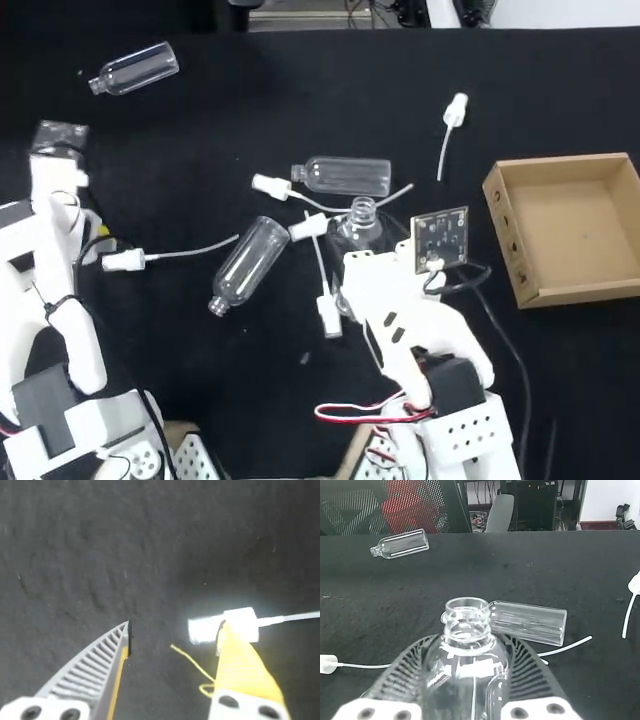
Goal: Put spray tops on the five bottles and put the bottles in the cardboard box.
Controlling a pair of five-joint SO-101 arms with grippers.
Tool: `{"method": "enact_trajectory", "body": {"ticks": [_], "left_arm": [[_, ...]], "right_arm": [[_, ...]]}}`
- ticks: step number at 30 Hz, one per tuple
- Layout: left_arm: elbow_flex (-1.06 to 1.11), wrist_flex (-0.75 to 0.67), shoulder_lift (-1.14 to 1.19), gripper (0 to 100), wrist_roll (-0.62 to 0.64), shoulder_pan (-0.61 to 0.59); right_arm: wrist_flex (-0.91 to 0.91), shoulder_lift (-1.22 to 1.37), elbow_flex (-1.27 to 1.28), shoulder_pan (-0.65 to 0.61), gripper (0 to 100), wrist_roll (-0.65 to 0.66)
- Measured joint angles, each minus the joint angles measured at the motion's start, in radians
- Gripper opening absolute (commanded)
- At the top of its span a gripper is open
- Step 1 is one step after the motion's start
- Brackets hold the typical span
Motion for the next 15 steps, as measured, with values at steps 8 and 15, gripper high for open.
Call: {"method": "enact_trajectory", "body": {"ticks": [8, 15], "left_arm": [[-0.043, 0.272, 0.071, 26, 0.600, 0.015], [-0.068, 0.281, 0.147, 26, 1.019, 0.092]], "right_arm": [[0.000, 0.000, 0.000, 0.000, 1.1, 0.000], [0.000, 0.000, 0.000, 0.000, 1.1, 0.035]]}}
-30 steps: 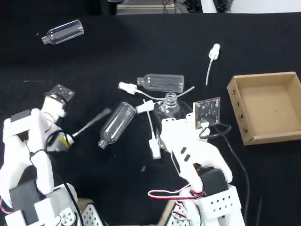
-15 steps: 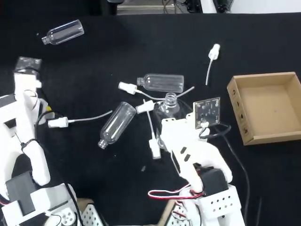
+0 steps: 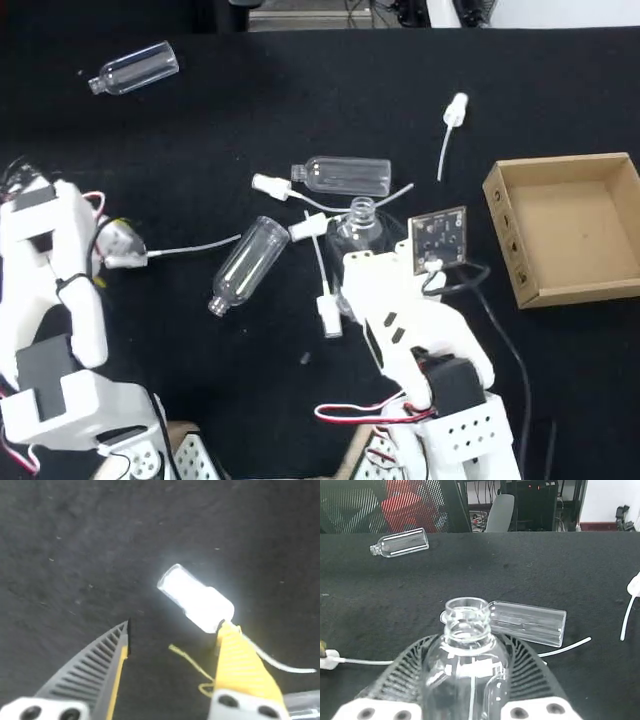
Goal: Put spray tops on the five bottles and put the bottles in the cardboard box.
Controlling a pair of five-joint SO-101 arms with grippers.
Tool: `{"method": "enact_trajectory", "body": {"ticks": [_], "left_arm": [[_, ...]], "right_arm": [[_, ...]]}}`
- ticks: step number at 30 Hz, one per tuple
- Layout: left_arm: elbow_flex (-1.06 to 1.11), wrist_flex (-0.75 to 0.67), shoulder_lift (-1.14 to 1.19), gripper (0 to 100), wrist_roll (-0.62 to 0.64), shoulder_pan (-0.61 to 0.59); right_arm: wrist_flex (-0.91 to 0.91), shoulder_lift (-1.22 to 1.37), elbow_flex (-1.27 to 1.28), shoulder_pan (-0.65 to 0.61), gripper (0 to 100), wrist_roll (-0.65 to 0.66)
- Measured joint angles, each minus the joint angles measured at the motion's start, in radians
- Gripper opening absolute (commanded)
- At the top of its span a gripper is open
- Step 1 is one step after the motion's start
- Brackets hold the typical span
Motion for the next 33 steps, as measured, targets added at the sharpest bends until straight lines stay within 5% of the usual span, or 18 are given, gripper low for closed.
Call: {"method": "enact_trajectory", "body": {"ticks": [17, 23, 28, 33], "left_arm": [[-0.054, 0.000, 0.115, 26, 0.304, 0.074], [-0.135, -0.008, 0.203, 25, 0.319, 0.075], [-0.149, -0.002, 0.207, 3, 0.319, 0.075], [-0.149, -0.003, 0.212, 5, 0.252, 0.078]], "right_arm": [[0.000, 0.000, 0.000, 0.000, 1.1, 0.020], [0.000, 0.000, 0.000, 0.000, 1.1, 0.020], [0.000, 0.000, 0.000, 0.000, 1.1, 0.020], [0.000, 0.000, 0.000, 0.000, 1.1, 0.020]]}}
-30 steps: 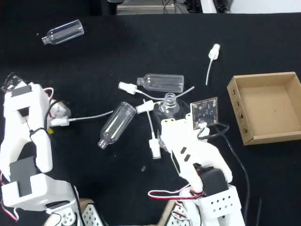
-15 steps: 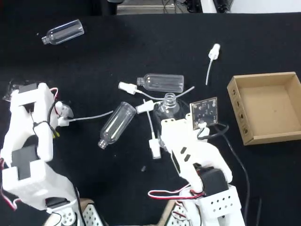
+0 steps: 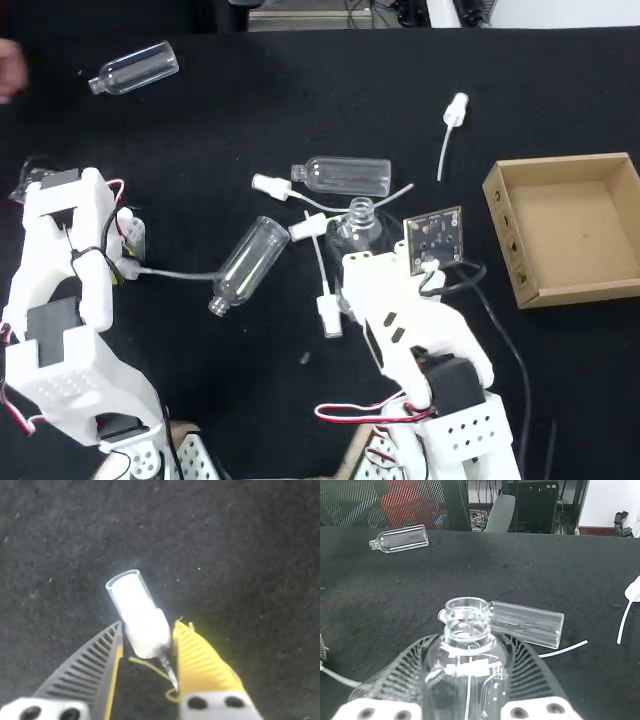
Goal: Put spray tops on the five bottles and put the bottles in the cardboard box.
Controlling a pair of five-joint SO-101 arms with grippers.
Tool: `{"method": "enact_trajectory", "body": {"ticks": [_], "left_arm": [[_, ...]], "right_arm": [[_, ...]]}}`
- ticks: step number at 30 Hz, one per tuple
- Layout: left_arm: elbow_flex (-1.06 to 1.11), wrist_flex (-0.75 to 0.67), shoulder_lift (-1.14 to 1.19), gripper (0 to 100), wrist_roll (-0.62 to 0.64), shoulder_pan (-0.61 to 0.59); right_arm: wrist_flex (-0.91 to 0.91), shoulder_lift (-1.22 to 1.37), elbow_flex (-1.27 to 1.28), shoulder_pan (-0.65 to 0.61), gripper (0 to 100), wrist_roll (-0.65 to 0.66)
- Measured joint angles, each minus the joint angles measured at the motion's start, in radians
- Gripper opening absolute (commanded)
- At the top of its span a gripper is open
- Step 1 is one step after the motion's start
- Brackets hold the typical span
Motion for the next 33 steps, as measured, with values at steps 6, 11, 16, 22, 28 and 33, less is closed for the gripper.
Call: {"method": "enact_trajectory", "body": {"ticks": [6, 11, 16, 22, 28, 33], "left_arm": [[-0.021, 0.000, 0.000, 6, -0.281, 0.031], [-0.037, 0.002, 0.003, 19, -0.615, 0.071], [-0.037, 0.002, 0.005, 24, -0.704, 0.092], [-0.037, 0.002, 0.005, 21, -0.612, 0.094], [-0.035, -0.068, 0.005, 21, -0.529, 0.094], [-0.006, -0.081, 0.005, 16, -0.477, 0.098]], "right_arm": [[0.000, 0.000, 0.000, 0.000, 1.1, 0.000], [0.000, 0.000, 0.000, 0.000, 1.1, 0.000], [0.000, 0.000, 0.000, 0.000, 1.1, 0.000], [0.000, 0.000, 0.000, 0.000, 1.1, 0.000], [0.003, 0.000, 0.000, 0.000, 1.1, 0.000], [0.003, 0.000, 0.000, 0.000, 1.1, 0.000]]}}
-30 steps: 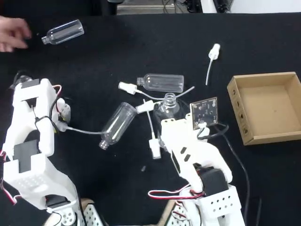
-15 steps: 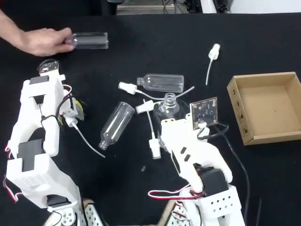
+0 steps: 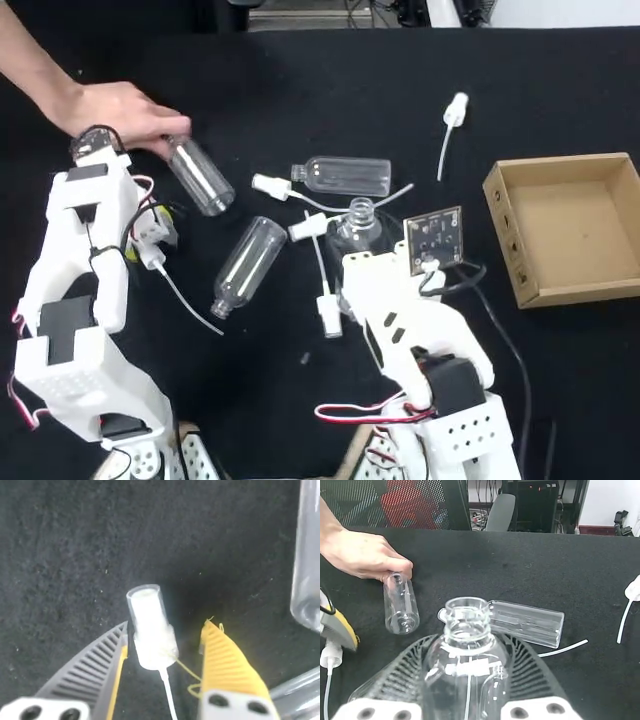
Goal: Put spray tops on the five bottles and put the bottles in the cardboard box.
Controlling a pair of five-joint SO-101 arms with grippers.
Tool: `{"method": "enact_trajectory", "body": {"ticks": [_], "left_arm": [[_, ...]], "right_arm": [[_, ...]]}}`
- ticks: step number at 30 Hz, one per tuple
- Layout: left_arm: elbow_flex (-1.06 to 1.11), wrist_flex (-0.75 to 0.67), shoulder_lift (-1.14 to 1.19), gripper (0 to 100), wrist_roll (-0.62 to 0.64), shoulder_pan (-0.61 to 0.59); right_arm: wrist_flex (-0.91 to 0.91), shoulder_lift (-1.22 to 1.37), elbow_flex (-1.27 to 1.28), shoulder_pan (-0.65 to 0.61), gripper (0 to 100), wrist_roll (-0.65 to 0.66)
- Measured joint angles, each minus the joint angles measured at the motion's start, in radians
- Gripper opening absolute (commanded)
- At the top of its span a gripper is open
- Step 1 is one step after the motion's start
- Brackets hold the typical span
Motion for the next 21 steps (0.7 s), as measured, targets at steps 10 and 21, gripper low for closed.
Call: {"method": "enact_trajectory", "body": {"ticks": [10, 21], "left_arm": [[0.048, -0.006, 0.000, 3, 0.009, 0.032], [-0.313, 0.313, -0.117, 3, 0.009, 0.032]], "right_arm": [[0.000, 0.000, 0.000, 0.000, 1.0, 0.000], [-0.255, 0.000, 0.123, -0.063, 1.0, 0.000]]}}
